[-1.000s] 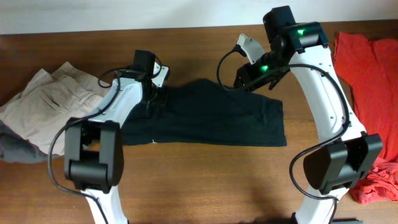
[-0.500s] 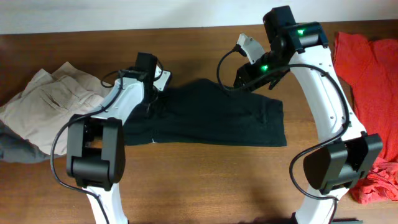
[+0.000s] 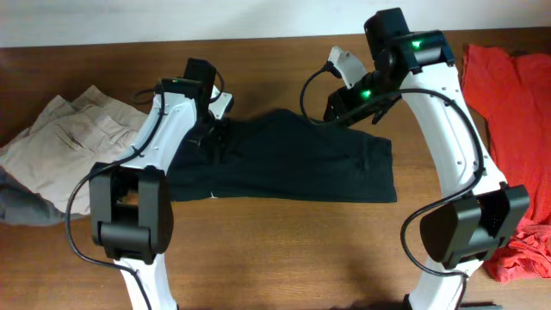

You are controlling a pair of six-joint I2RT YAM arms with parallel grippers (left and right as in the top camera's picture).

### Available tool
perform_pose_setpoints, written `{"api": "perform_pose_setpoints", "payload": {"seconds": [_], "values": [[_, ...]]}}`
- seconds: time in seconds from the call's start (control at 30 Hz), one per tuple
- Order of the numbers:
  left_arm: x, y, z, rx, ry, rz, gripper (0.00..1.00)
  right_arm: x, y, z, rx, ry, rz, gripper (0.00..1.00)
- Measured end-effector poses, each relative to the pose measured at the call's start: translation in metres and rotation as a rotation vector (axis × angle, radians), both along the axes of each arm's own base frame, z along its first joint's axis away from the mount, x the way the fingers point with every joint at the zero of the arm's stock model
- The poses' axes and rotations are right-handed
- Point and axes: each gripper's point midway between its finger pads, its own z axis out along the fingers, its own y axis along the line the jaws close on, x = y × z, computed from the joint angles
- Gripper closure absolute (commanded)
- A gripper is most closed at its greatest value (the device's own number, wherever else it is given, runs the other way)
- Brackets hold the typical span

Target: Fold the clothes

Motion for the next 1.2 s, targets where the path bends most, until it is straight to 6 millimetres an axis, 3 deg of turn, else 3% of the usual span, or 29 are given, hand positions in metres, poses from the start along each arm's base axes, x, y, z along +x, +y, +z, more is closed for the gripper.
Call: {"api": "perform_pose_setpoints", "payload": {"seconds": [0.33,0.57,0.7,0.87,0.97,1.03,1.2], "values": [[-0.056,0.012,0.001,0.053,0.226,0.0,0.94,0.0,0.0,0.0,0.0,0.0,0.0,0.58],[-0.067,0.014,0.003,0.061,0.272,-0.003,0.95,0.0,0.0,0.0,0.0,-0.001,0.0,0.58],[-0.062,0.012,0.003,0.046,0.253,-0.004,0.95,0.001,0.0,0.0,0.001,-0.004,0.0,0.58],[-0.052,-0.009,0.016,-0.067,0.218,-0.043,0.94,0.001,0.0,0.0,0.001,-0.005,0.0,0.58],[-0.039,-0.014,0.02,-0.09,0.161,-0.063,0.75,0.001,0.0,0.0,0.001,-0.005,0.0,0.58],[-0.02,-0.014,0.021,-0.079,0.078,-0.072,0.64,0.001,0.0,0.0,0.001,-0.004,0.0,0.58],[0.022,-0.013,0.023,-0.06,-0.097,-0.073,0.62,0.002,0.0,0.0,0.001,-0.007,0.0,0.58]]}}
